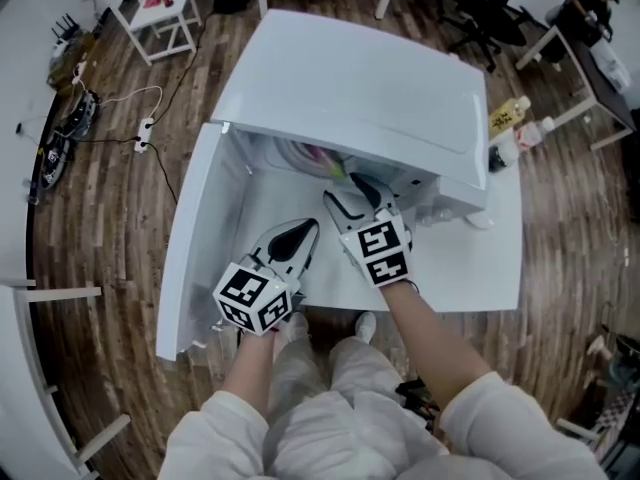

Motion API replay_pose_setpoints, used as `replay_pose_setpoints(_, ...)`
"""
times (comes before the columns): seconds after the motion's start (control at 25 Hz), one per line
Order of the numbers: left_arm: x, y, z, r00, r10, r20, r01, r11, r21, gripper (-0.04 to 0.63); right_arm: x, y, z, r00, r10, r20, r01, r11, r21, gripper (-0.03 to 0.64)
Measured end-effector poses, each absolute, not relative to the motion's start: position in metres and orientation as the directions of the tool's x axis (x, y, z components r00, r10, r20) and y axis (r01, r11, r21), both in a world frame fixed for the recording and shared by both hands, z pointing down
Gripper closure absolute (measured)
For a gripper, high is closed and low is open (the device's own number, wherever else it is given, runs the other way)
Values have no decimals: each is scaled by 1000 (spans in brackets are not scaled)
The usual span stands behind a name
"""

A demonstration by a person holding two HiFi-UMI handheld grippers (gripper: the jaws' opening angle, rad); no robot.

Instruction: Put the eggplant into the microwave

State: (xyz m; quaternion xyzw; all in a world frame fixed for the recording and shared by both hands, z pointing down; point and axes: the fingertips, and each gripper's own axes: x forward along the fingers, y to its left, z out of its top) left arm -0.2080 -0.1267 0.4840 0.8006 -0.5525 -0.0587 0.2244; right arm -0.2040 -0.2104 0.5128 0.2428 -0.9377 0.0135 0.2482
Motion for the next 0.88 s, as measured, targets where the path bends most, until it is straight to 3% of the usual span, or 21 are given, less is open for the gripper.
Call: replay_pose_setpoints(0.88,-84,-84,452,527,-834,162,-795,-417,440,592,-57,-126,468,-812,-398,428,-409,910,69,419)
